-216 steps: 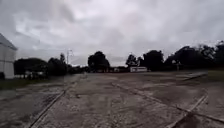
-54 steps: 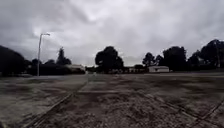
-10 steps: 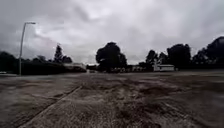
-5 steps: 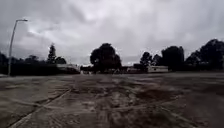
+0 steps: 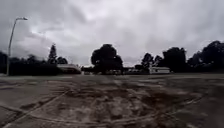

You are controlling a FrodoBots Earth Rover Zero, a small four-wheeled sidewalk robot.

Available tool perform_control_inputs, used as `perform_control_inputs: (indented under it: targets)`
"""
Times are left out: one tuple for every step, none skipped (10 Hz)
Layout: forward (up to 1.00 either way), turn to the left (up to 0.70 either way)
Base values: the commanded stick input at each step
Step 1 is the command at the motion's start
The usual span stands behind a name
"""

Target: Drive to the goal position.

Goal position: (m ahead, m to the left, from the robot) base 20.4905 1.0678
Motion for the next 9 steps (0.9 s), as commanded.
perform_control_inputs:
  targets:
    - [0.69,0.0]
    - [0.69,0.0]
    - [0.69,0.0]
    - [0.69,0.0]
    - [0.69,0.0]
    - [0.69,0.0]
    - [0.69,0.0]
    - [0.69,0.0]
    - [0.69,0.0]
